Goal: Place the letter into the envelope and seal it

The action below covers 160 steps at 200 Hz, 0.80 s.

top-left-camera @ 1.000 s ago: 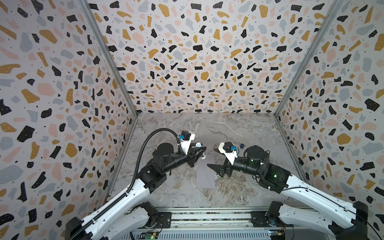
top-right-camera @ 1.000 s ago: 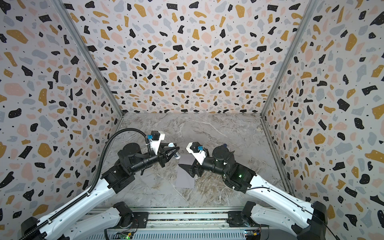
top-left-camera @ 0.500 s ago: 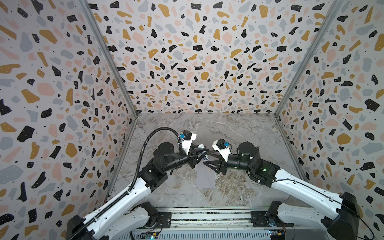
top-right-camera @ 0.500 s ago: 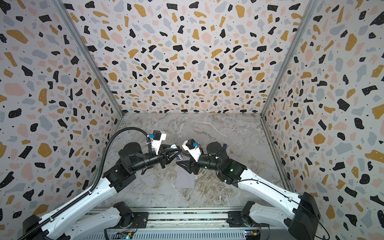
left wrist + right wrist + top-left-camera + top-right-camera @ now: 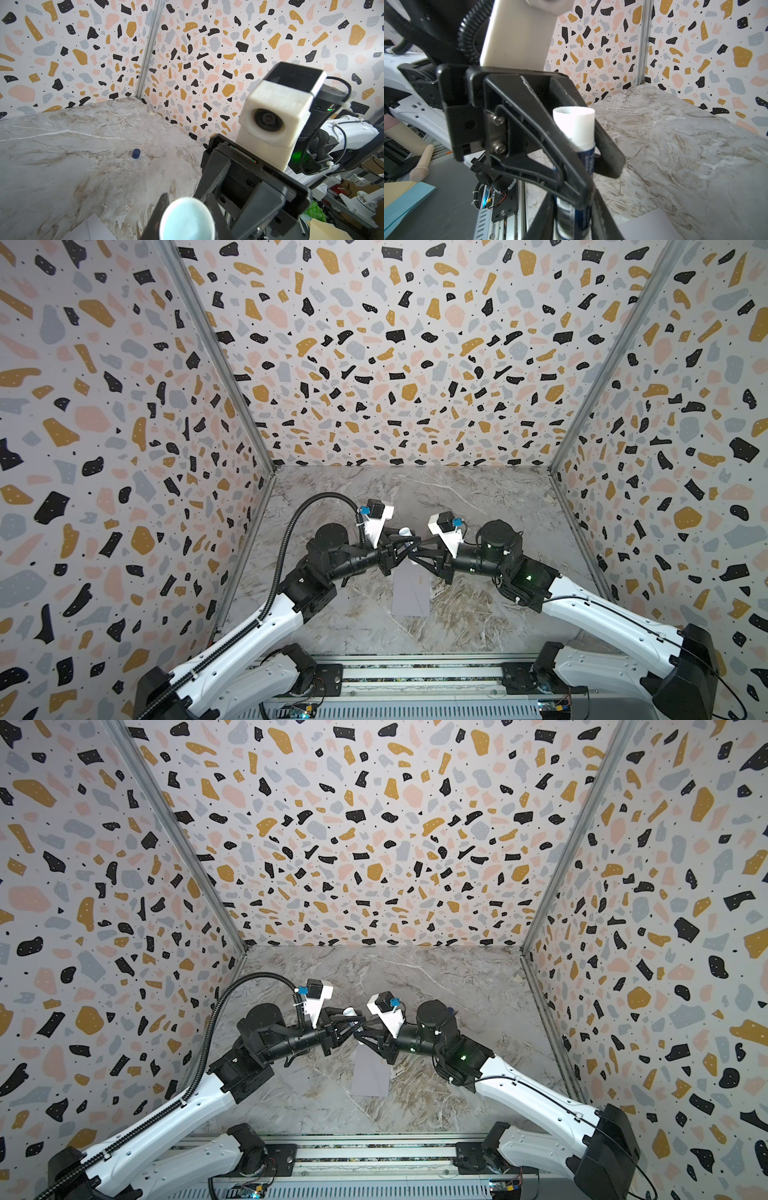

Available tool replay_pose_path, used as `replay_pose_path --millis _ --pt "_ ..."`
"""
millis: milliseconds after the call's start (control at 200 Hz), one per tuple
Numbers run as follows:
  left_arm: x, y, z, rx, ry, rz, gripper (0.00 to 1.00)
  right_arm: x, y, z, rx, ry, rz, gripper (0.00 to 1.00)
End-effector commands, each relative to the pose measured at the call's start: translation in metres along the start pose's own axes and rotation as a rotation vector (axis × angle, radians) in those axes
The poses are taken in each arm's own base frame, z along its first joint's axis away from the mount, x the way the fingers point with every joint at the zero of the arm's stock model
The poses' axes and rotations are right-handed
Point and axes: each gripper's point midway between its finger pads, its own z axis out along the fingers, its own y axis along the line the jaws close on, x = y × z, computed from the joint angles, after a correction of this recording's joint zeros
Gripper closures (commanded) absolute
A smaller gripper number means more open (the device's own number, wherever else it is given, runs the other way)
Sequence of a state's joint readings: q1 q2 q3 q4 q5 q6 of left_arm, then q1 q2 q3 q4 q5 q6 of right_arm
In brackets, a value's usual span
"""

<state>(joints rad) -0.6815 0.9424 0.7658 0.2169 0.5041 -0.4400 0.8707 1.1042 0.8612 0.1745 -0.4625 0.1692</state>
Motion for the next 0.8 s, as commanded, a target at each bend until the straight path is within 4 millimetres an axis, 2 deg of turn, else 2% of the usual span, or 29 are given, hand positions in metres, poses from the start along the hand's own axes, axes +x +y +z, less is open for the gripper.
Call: replay_pose_path --millis 0,105,360,451,661,796 --pt "-0.029 -0.021 -0.002 0.077 -0.082 0.042 1.0 -0.015 0.008 -0.001 -0.041 -0.042 -0.012 0.63" --pt "-0.029 -0.022 -0.002 0.082 -0.08 0.042 1.0 -0.013 0.006 -0.001 -0.038 -0.037 -0.008 0.65" --pt "-0.027 -0.021 0.0 0.081 -0.077 0.039 1.0 -0.014 0.005 0.0 -0.041 -0.041 0.002 0.81" --pt "-0.029 -0.02 0.0 0.079 -0.082 0.041 0.89 -0.016 0.001 -0.002 -0.022 -0.056 0.016 0.84" --pt "-0.042 -0.023 -0.011 0.059 -0.156 0.066 0.5 -0.034 -0.022 -0.024 0.109 -0.194 0.088 0.95" --pt "-0.048 -0.027 -0.023 0.054 -0.228 0.083 0.39 -0.052 -0.024 -0.04 0.135 -0.307 0.116 0.97"
